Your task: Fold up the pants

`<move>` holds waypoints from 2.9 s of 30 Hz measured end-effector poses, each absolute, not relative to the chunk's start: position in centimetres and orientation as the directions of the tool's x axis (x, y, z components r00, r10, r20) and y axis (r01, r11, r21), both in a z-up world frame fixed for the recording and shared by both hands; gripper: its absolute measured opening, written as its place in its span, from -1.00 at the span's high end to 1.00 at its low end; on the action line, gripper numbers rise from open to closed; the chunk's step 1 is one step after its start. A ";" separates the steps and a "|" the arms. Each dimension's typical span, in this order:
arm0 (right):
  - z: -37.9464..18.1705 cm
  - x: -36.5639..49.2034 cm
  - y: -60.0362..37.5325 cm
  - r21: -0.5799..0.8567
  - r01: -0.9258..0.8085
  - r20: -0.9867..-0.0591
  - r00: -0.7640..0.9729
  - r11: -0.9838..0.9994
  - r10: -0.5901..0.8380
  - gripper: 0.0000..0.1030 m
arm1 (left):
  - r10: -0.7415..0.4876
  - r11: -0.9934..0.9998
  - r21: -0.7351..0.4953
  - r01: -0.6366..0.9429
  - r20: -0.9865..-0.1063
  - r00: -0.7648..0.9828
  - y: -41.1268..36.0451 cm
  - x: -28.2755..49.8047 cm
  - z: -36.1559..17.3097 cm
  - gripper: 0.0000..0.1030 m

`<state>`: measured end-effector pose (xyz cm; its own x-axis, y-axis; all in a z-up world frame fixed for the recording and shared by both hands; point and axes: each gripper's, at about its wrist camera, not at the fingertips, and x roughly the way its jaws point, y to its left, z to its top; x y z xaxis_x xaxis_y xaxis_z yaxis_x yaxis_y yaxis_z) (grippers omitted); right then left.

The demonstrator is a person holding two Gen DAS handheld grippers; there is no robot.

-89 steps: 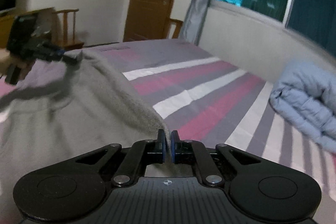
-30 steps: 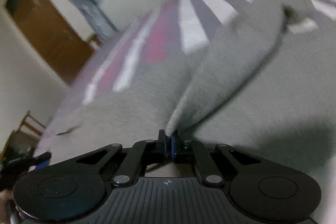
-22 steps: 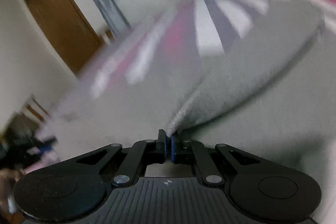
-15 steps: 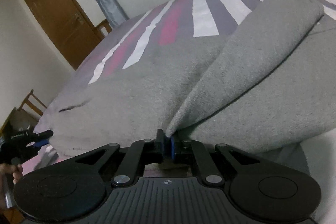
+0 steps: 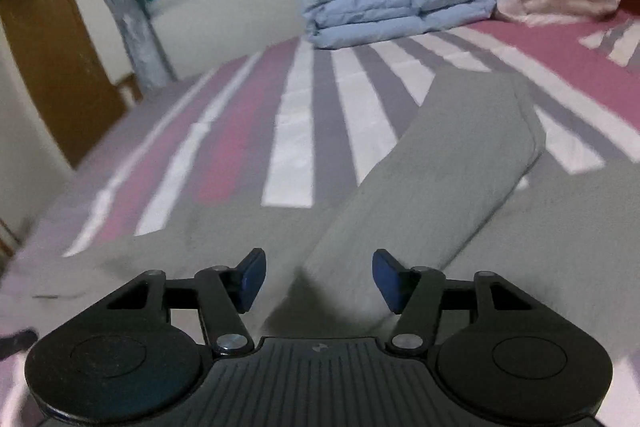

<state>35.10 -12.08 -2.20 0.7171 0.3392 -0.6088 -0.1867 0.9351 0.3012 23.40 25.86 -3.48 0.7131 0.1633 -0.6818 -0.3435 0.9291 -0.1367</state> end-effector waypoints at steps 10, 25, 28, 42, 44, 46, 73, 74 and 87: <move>-4.5 33.5 -14.7 0.215 -0.205 -0.645 0.704 0.955 0.297 0.94 | 0.164 0.940 -0.119 -0.321 -0.668 0.726 25.2 23.1 -5.0 -0.01; -3.7 28.2 -20.0 0.191 -0.194 -0.533 0.803 0.962 0.268 -0.15 | 0.180 0.928 -0.132 -0.347 -0.658 0.731 24.6 22.7 -5.5 -0.05; -4.4 31.4 -18.0 0.071 -0.224 -0.594 0.773 0.972 0.222 -0.14 | 0.173 0.928 -0.144 -0.344 -0.650 0.740 24.8 22.6 -5.9 -0.06; -9.9 26.7 -27.9 0.251 -0.073 -0.671 0.705 0.965 0.228 0.85 | 0.160 0.933 -0.152 -0.327 -0.638 0.753 25.2 22.4 -6.2 -0.06; -9.0 26.6 -27.3 0.192 -0.093 -0.661 0.724 0.977 0.199 0.59 | 0.154 0.934 -0.153 -0.323 -0.643 0.750 25.3 22.4 -6.1 -0.06; -7.0 26.3 -26.4 0.139 -0.136 -0.601 0.776 0.981 0.193 0.31 | 0.147 0.934 -0.161 -0.319 -0.642 0.752 25.5 22.4 -6.2 -0.06; -7.8 28.3 -33.1 0.017 -0.120 -0.549 0.828 0.993 0.110 -0.16 | 0.133 0.935 -0.174 -0.309 -0.635 0.761 25.9 22.2 -6.3 -0.06; -7.7 28.2 -31.8 -0.076 -0.166 -0.541 0.835 0.983 0.100 -0.16 | 0.135 0.934 -0.175 -0.311 -0.634 0.761 25.9 22.2 -6.3 -0.06; -11.8 28.3 -25.7 -0.574 -0.424 -0.512 0.854 0.700 0.097 0.59 | 0.142 0.930 -0.175 -0.323 -0.641 0.754 25.7 22.4 -6.2 -0.07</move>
<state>28.28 -25.67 -11.83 0.8536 0.0970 -0.5118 -0.4241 0.7001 -0.5745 22.39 25.70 -6.24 0.7544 0.1417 -0.6409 -0.3233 0.9300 -0.1749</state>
